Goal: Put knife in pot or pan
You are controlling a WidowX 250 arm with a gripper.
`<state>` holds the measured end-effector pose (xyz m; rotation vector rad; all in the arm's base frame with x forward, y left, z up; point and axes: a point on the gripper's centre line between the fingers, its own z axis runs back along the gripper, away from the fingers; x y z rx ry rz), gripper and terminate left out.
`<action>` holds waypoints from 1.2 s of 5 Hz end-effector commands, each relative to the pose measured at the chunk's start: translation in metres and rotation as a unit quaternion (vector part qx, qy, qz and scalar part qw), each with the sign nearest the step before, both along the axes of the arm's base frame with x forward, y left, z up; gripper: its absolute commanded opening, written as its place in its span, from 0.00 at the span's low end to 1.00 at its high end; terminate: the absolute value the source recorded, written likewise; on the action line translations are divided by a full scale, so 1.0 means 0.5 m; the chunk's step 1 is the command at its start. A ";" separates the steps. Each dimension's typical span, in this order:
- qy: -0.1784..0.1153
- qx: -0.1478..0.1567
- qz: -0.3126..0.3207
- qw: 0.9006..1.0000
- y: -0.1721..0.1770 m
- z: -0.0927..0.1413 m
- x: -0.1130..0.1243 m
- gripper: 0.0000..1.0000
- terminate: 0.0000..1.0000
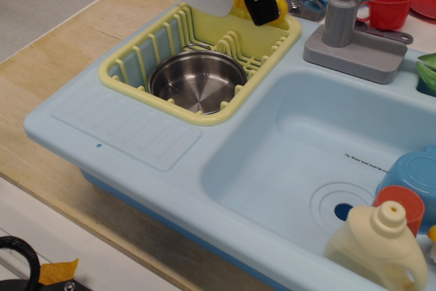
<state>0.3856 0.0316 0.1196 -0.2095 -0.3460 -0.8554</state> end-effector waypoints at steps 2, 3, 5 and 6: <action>0.002 0.030 0.032 0.999 0.000 0.046 -0.015 0.00 0.00; 0.003 0.034 0.040 0.999 -0.001 0.054 -0.025 0.00 0.00; 0.017 0.073 0.097 0.992 -0.004 0.101 -0.070 0.00 0.00; 0.045 0.087 0.130 0.987 -0.011 0.115 -0.095 0.00 0.00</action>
